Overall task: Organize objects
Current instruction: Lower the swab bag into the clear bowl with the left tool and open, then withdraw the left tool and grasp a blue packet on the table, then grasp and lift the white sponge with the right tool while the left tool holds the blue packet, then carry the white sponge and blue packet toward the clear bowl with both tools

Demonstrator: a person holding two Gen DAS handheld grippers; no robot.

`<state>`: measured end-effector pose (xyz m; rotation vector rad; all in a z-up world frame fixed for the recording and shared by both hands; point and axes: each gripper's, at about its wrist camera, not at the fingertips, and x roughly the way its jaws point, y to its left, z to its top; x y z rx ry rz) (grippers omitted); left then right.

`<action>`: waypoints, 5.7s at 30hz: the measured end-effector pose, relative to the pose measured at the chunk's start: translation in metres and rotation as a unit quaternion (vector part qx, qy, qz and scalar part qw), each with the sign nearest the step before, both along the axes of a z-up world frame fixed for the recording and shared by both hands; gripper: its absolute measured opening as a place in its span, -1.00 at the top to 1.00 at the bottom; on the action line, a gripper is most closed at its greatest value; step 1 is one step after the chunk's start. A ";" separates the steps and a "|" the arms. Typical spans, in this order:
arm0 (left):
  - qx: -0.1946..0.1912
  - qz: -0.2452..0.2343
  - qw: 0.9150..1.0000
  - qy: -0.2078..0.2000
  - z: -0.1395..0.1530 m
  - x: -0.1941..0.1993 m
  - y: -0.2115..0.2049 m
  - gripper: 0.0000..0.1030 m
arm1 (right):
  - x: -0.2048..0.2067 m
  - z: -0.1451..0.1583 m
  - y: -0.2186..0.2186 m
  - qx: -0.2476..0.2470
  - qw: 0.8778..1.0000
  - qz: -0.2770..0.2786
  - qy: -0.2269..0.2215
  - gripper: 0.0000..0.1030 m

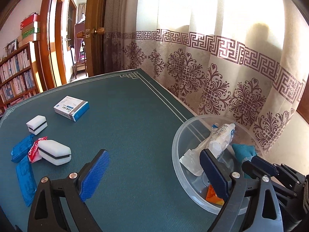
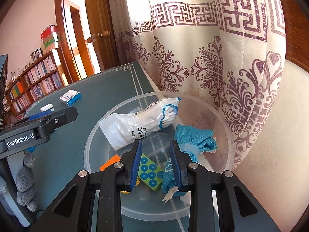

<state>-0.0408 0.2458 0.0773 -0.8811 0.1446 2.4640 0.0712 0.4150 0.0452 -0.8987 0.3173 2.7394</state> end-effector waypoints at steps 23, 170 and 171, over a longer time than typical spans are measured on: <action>-0.005 0.113 0.994 -0.013 -0.010 -0.010 -0.092 -0.99 | -0.002 0.004 -0.047 0.018 0.999 0.051 0.004 0.14; 0.011 0.159 0.986 -0.053 -0.036 -0.030 -0.162 0.19 | -0.040 0.012 -0.087 -0.028 0.992 0.121 -0.008 -0.07; 0.010 0.157 0.986 -0.054 -0.036 -0.030 -0.160 0.19 | -0.037 0.013 -0.081 -0.027 0.993 0.113 -0.007 -0.07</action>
